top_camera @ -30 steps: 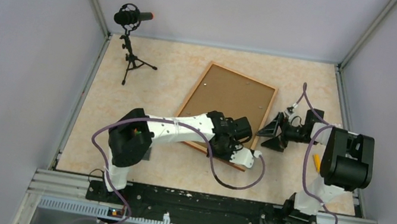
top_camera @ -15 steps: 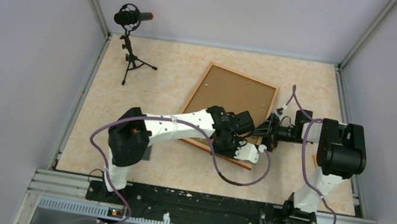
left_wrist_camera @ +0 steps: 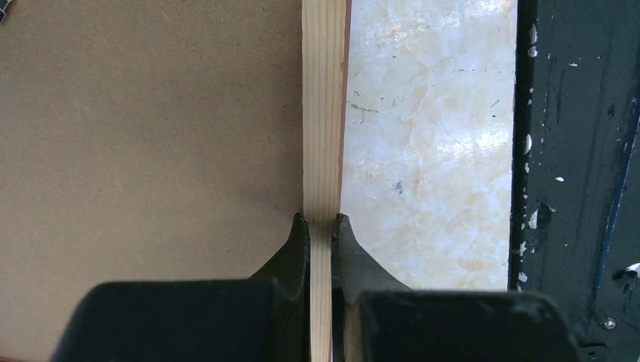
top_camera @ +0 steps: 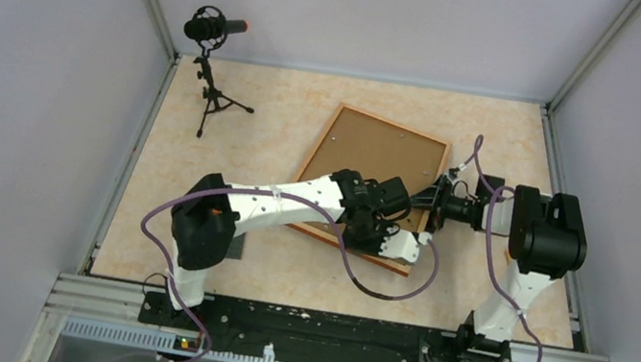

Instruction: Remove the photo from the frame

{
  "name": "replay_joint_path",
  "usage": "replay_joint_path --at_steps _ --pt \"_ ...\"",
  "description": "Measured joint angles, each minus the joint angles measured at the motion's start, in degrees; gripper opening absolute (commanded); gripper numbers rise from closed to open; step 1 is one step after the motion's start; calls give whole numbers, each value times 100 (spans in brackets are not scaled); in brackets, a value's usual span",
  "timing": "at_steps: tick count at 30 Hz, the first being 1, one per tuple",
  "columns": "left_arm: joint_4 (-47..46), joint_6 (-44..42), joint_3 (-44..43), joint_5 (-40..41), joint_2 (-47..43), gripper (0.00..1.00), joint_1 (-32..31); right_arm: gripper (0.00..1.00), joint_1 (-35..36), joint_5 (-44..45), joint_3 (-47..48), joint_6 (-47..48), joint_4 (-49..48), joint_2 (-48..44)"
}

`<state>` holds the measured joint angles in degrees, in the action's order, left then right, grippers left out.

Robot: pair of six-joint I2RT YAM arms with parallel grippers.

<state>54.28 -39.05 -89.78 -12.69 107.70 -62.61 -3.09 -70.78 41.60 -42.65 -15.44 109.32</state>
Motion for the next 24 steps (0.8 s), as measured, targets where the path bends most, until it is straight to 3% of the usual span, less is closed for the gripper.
replay_joint_path --at_steps 8,10,14,19,22,24 --pt "-2 39 0 -13 0 0 2 38 94 129 0 -479 -555 35" --pt "-17 96 0 7 0 1 0 26 103 168 0 -518 -562 35" --pt "-70 216 31 50 -9 26 2 12 92 175 9 -492 -420 22" --pt "-275 463 105 59 -186 72 63 4 63 293 44 2 -35 -175" --pt "-415 588 105 0 -481 95 245 0 28 356 181 284 348 -254" --pt "-479 691 103 -68 -684 99 413 0 4 387 278 424 605 -289"
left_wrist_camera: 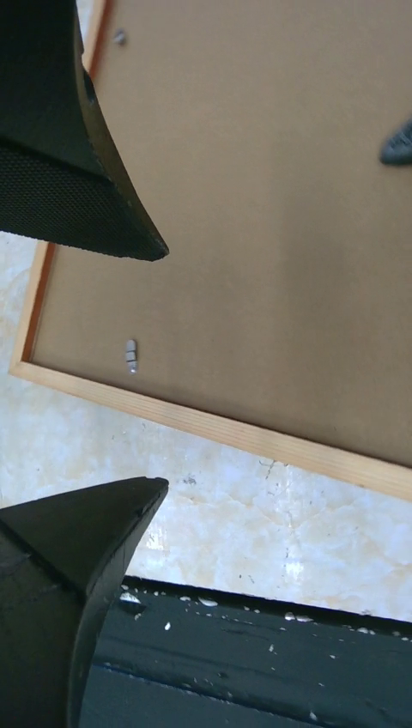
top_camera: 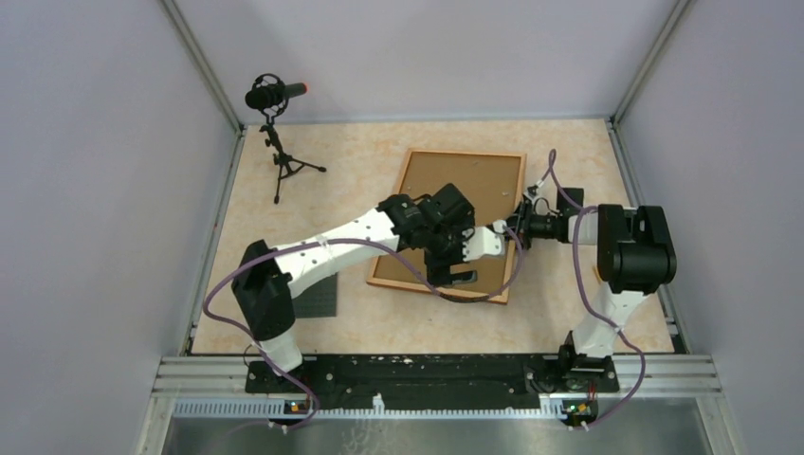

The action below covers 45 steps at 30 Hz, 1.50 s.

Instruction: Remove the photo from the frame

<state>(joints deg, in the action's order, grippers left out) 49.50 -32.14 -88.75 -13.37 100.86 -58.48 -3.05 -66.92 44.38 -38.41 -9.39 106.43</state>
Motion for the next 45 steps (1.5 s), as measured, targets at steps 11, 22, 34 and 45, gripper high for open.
replay_joint_path --at_steps 11,22,34,45 --pt "72 664 -317 -992 -527 99 1438 0 -201 442 2028 1794 3510 -131" --pt "-267 1478 63 -1497 -1152 99 2503 0 -426 1392 4653 3440 6653 -149" --pt "-765 2037 127 -1727 -1169 99 3130 0 -415 2693 7145 4374 7995 -179" --pt "-1014 2638 83 -1829 -1169 99 3851 0 -181 4247 8811 5495 7827 -203"
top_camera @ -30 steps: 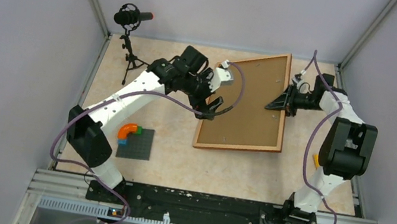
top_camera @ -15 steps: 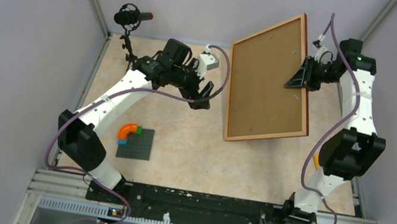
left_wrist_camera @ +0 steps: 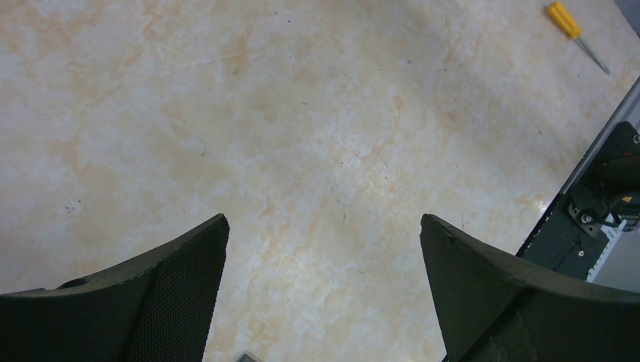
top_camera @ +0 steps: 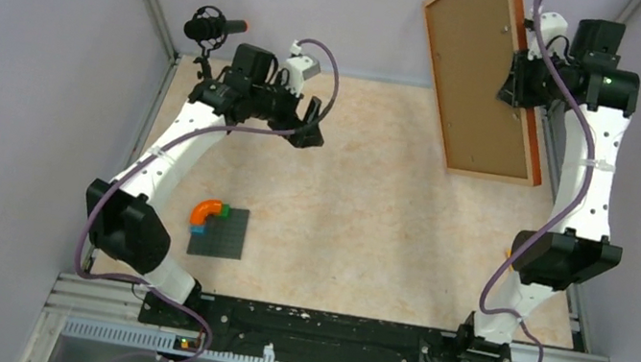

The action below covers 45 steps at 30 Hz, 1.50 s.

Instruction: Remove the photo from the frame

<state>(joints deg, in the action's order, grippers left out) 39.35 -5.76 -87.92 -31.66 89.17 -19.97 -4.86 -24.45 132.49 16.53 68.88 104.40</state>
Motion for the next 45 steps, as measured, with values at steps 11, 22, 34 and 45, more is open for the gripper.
replay_joint_path --at_steps 11,22,34,45 --pt "-33 448 -341 -332 13 99 905 0 1556 1379 -498 1368 -518 -44" --pt "-345 730 -1827 87 37 99 1784 0 3097 2728 -3029 2820 -2308 -1073" --pt "-455 782 -2380 210 46 99 1921 0 3823 3617 -5289 3547 -4304 -1770" --pt "-439 778 -2146 199 46 99 1923 0 4607 4533 -7029 4494 -5908 -1917"
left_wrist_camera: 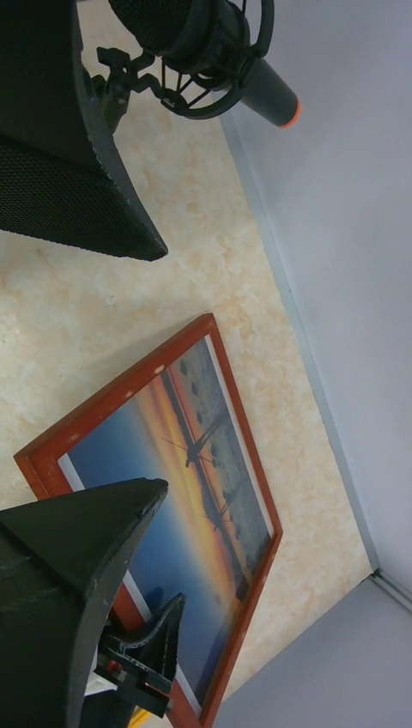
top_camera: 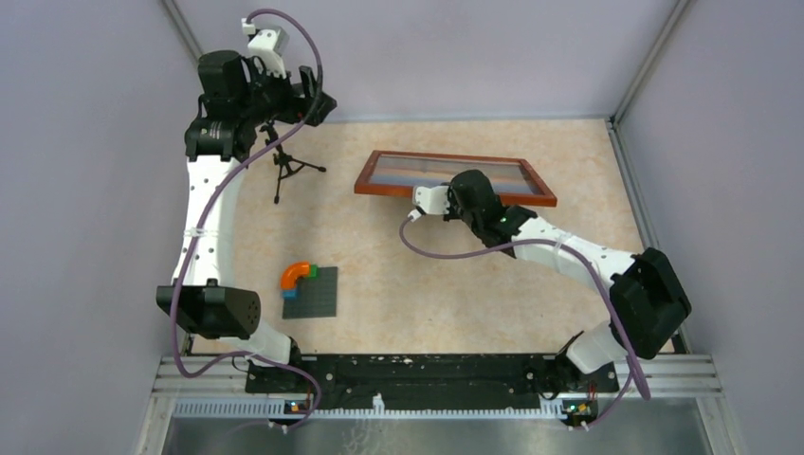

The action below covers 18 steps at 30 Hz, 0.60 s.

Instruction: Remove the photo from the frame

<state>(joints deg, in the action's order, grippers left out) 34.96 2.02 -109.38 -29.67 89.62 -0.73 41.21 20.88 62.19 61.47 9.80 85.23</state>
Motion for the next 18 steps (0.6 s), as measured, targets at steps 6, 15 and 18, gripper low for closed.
replay_joint_path --at_steps 6,15,18 --pt "-4 -20 271 -31 -2 99 149 0 286 367 -820 219 -1021 0" --pt "13 -42 645 -94 -66 99 236 6 516 577 -2470 634 -3165 63" --pt "20 -66 732 -98 -114 99 238 7 619 662 -2848 691 -3783 240"
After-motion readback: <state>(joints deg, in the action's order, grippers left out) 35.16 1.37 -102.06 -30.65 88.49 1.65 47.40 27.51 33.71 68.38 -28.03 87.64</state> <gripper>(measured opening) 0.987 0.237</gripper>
